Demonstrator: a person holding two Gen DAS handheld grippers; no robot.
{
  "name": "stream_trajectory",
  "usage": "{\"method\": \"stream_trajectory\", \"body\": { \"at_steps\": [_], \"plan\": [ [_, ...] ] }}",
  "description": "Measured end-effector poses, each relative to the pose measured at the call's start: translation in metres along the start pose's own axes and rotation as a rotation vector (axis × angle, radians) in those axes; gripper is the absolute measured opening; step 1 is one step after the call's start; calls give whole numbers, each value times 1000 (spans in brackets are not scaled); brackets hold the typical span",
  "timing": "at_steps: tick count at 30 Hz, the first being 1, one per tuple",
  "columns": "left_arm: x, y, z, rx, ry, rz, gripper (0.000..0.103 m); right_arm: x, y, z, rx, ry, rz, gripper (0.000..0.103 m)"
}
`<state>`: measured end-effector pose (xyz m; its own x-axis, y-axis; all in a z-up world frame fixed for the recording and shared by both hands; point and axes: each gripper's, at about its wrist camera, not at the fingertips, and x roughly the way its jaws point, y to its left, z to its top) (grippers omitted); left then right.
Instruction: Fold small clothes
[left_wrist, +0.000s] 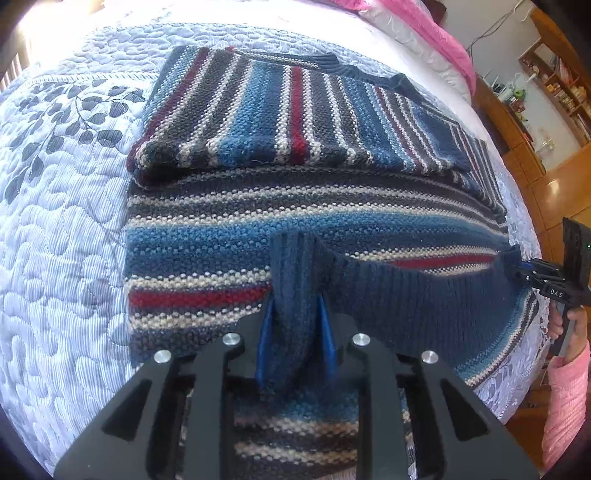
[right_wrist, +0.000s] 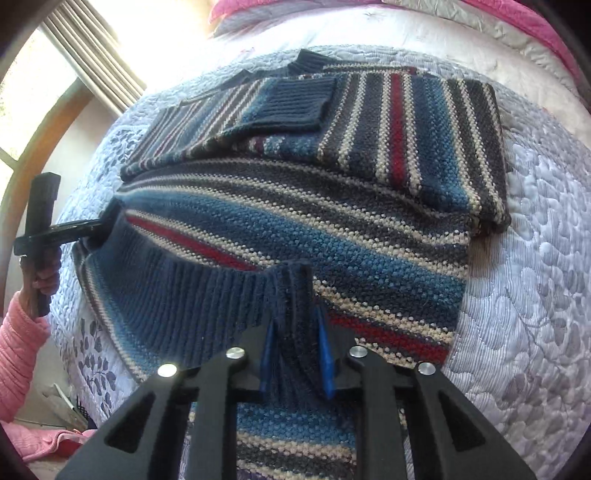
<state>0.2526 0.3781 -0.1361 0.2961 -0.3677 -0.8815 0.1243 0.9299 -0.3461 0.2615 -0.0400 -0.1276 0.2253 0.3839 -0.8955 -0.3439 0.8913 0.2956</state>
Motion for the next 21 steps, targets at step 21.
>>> {"method": "stream_trajectory", "body": {
  "at_steps": [21],
  "plan": [
    [-107,-35,78,-16,-362,7,13,-110,-10,85,98,-309,72,10]
  ]
}}
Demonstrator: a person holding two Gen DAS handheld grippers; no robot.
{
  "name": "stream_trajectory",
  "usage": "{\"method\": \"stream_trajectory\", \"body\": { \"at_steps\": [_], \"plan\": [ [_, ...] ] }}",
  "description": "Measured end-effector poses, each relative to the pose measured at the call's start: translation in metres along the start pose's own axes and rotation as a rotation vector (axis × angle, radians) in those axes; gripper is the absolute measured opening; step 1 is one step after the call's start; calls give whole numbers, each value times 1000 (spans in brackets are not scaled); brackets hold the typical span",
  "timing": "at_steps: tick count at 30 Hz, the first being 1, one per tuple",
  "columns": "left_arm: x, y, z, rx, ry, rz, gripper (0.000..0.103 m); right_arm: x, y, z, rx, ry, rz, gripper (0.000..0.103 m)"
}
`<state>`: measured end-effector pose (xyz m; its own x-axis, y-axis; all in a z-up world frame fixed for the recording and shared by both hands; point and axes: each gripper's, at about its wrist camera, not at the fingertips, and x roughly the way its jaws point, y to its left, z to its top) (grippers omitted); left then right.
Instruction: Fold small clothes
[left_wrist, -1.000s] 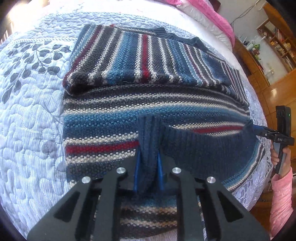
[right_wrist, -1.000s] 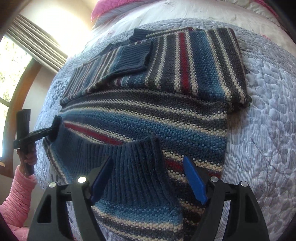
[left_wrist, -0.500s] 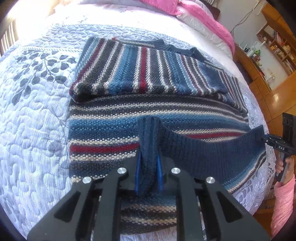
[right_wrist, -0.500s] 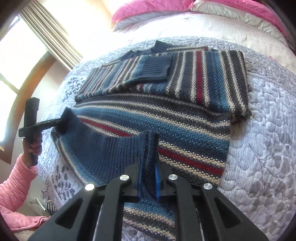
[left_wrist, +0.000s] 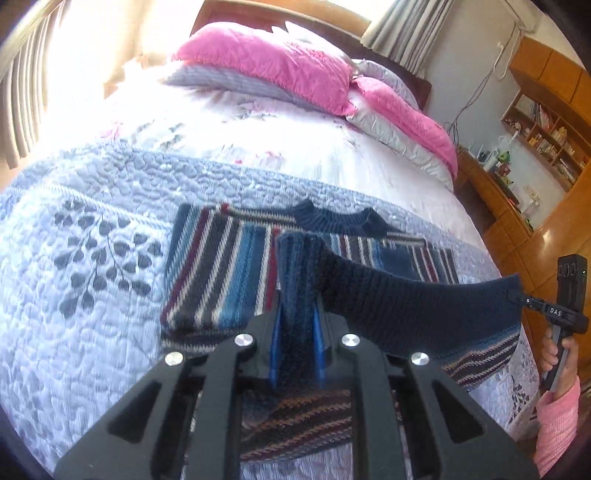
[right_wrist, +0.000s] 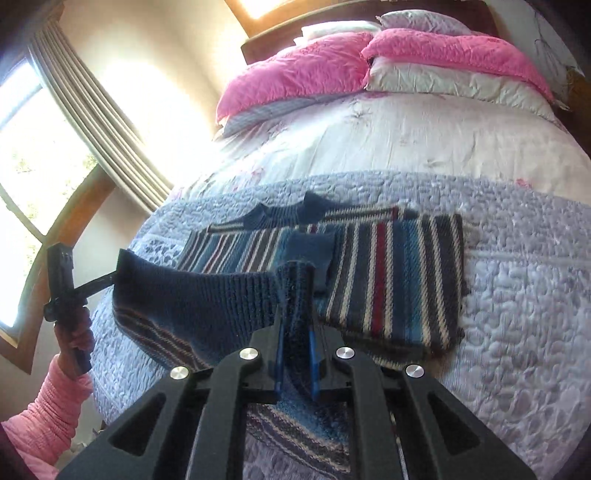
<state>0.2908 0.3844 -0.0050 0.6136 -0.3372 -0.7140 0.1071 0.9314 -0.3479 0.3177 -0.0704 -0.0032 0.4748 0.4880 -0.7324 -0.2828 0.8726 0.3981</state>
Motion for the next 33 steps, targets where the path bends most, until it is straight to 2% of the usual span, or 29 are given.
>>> {"method": "stream_trajectory", "body": {
  "at_steps": [7,12,19,23,29,31,33],
  "plan": [
    [53,-5,72,11,-54,85,13,48,-6,89,31,-11,-91,10],
    [107,9,88,-22,-2,135,13,101,-21,122,73,32,-128,10],
    [177,34,78,-46,115,208,13,163,-48,121,115,109,-188,10],
    [201,43,70,-60,154,241,14,189,-69,109,157,142,-207,10],
    [210,49,64,-63,175,251,22,203,-85,95,214,150,-192,11],
    [208,51,65,-75,179,249,24,201,-88,95,237,145,-172,14],
    [203,53,69,-107,172,250,29,192,-89,95,254,120,-152,24]
  ]
}}
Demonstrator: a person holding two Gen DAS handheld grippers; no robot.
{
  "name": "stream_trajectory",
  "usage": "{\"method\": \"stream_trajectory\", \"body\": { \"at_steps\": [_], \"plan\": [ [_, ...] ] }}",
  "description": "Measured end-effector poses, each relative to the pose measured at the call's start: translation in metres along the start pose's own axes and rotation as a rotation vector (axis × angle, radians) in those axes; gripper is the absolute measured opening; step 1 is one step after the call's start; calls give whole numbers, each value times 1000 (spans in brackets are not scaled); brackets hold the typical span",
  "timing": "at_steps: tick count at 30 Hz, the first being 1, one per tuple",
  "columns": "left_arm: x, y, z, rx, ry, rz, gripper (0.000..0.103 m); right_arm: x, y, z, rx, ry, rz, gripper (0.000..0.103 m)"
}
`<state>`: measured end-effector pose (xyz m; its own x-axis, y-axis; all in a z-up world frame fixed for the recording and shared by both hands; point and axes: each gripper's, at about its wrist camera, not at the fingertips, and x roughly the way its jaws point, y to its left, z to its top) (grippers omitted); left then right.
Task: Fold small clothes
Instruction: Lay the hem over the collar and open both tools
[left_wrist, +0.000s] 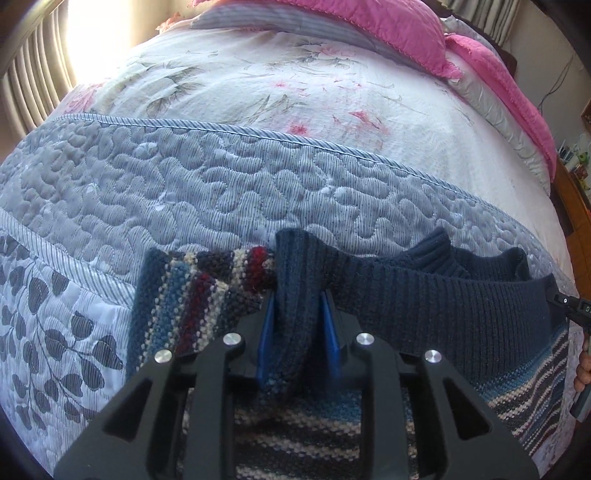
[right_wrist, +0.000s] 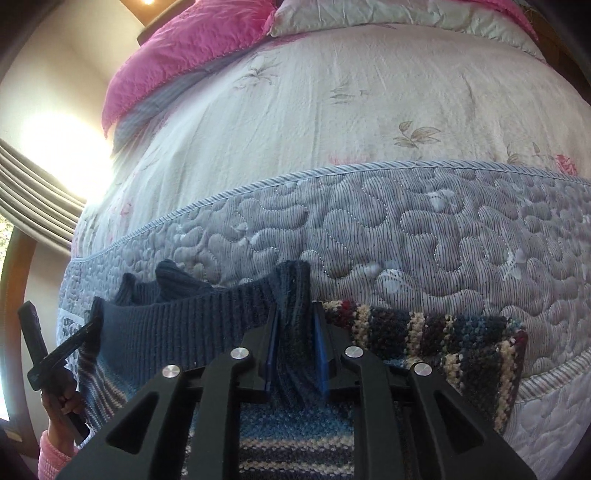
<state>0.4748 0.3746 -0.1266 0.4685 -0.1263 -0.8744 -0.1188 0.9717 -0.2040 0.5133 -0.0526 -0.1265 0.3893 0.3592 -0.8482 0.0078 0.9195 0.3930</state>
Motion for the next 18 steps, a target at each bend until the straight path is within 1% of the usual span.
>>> {"method": "stream_trajectory", "body": {
  "at_steps": [1,2,3,4,6,8,10,11,12,13,15,17,18],
  "plan": [
    [-6,4,1,-27,-12,4,35,-8,-2,-3,7,-18,4,27],
    [-13,10,2,-55,-32,13,35,-16,-3,-6,11,-32,6,37],
    [-20,14,3,-80,-51,24,36,-24,-5,-8,15,-46,3,44],
    [-27,20,3,-101,-68,25,36,-34,-8,-14,13,-55,8,44],
    [-43,28,1,-135,-94,42,32,-51,-9,-25,-16,-38,24,44],
    [-61,31,-6,-145,-95,2,32,-72,-8,-50,-67,-25,-14,44],
    [-79,25,-22,-116,-93,-24,33,-89,-11,-82,-104,13,-22,44],
    [-88,20,-34,-95,-97,-39,37,-97,-14,-100,-112,33,-10,44],
    [-94,14,-47,-71,-95,-44,51,-101,-17,-116,-116,52,-5,45],
    [-99,7,-62,-46,-84,-37,62,-105,-23,-132,-115,67,-11,45],
    [-106,-3,-90,-4,-80,-38,63,-109,-31,-157,-115,91,-28,45],
    [-109,-12,-113,41,-61,-45,63,-111,-38,-175,-113,101,-23,45],
    [-108,-17,-122,56,-43,-49,63,-109,-40,-181,-115,113,-15,40]
  ]
}}
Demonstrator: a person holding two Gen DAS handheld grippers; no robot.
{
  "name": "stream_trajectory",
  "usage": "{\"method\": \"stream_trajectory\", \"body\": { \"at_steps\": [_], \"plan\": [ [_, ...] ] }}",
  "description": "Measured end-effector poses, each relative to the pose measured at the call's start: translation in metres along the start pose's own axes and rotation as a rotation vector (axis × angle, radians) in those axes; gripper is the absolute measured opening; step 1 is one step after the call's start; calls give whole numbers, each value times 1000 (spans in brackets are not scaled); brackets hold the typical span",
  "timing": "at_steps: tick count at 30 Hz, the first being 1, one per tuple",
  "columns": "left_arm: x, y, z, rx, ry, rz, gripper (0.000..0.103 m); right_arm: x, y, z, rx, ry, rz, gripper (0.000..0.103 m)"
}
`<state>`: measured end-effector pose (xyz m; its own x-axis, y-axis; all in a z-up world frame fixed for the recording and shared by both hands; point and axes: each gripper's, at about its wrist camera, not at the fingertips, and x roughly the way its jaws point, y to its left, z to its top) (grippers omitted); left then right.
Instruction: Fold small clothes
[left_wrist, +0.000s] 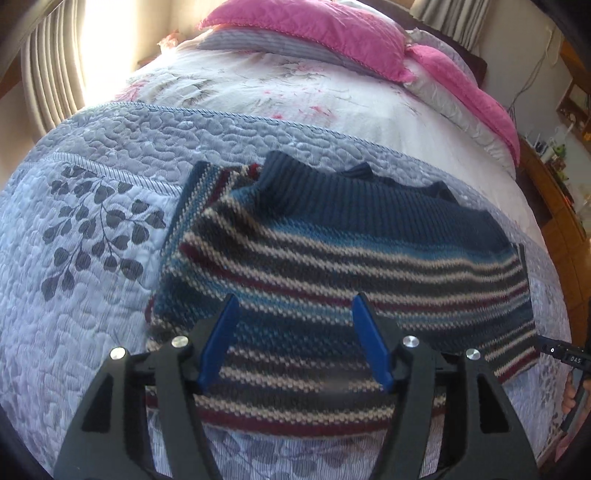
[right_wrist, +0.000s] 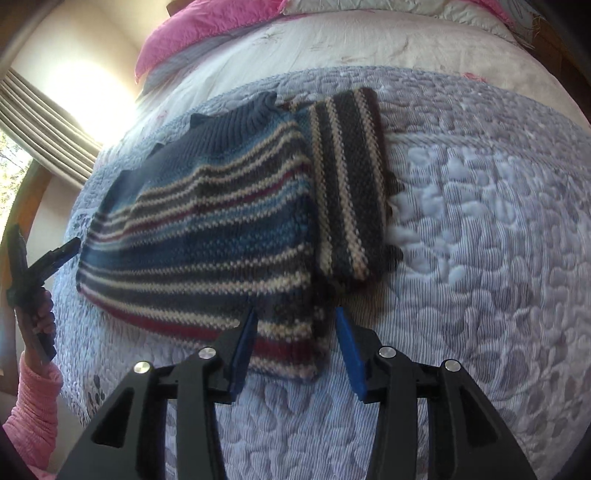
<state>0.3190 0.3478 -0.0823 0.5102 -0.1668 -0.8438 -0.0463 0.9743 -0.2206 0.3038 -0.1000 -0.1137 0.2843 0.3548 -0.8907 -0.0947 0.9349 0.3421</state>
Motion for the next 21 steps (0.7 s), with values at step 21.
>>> {"method": "stream_trajectory", "body": {
  "at_steps": [21],
  "plan": [
    [19,-15,-6,32,70,-30,65,-26,8,50,13,-87,29,49]
  ]
}}
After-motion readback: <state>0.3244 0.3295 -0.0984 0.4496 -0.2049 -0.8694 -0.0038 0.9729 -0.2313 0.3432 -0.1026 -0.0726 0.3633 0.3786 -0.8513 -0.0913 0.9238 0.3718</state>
